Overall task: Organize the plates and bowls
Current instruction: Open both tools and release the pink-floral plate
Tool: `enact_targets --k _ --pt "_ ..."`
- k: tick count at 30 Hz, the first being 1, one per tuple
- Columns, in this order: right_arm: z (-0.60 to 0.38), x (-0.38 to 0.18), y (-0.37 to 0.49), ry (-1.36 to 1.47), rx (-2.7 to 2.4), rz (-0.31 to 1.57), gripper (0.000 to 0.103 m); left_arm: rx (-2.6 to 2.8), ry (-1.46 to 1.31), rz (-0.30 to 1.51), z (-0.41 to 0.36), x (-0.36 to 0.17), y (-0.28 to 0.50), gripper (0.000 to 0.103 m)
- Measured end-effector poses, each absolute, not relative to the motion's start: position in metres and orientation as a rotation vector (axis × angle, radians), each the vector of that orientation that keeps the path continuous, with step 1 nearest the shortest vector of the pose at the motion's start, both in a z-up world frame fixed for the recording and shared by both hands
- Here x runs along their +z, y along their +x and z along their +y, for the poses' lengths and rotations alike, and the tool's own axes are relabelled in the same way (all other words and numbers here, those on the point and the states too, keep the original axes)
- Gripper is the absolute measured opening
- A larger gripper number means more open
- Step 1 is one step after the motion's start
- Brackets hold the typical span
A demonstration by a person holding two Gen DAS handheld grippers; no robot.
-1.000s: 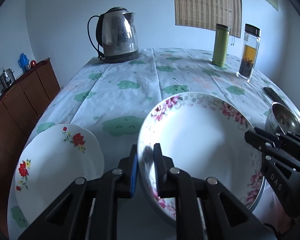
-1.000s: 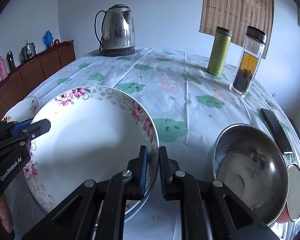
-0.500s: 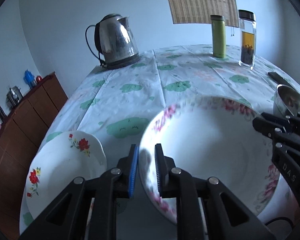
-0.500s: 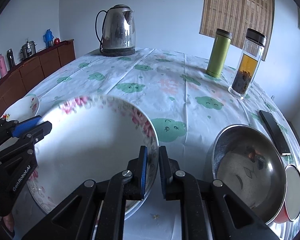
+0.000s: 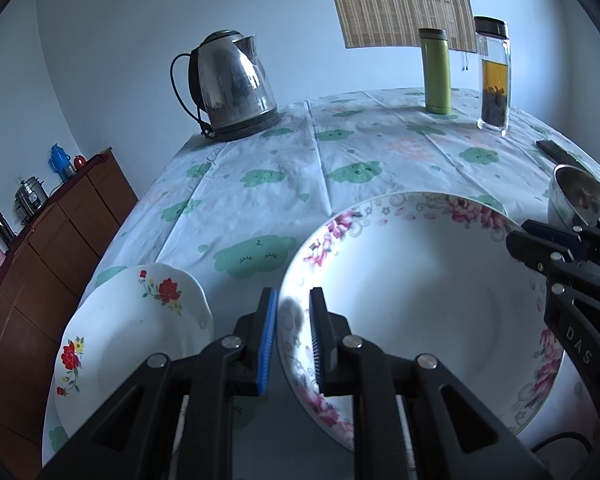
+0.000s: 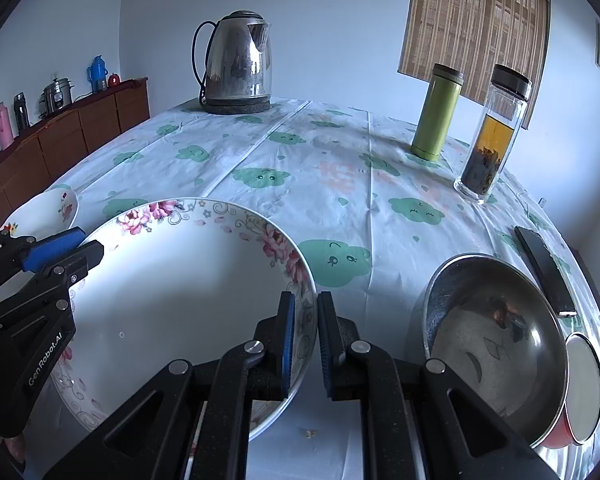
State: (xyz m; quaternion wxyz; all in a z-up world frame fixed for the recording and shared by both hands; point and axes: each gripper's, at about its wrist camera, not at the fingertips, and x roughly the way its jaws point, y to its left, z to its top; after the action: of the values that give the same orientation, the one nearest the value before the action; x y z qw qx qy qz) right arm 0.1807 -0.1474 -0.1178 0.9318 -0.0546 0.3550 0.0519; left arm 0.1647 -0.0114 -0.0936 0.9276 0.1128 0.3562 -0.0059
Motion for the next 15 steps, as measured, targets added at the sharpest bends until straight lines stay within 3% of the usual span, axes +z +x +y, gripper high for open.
enact_targets --k 15 --pt "-0.147 -0.1179 0.1799 -0.111 0.107 0.724 0.015 -0.012 0.232 0.73 -0.0103 -0.093 0.1647 0.014"
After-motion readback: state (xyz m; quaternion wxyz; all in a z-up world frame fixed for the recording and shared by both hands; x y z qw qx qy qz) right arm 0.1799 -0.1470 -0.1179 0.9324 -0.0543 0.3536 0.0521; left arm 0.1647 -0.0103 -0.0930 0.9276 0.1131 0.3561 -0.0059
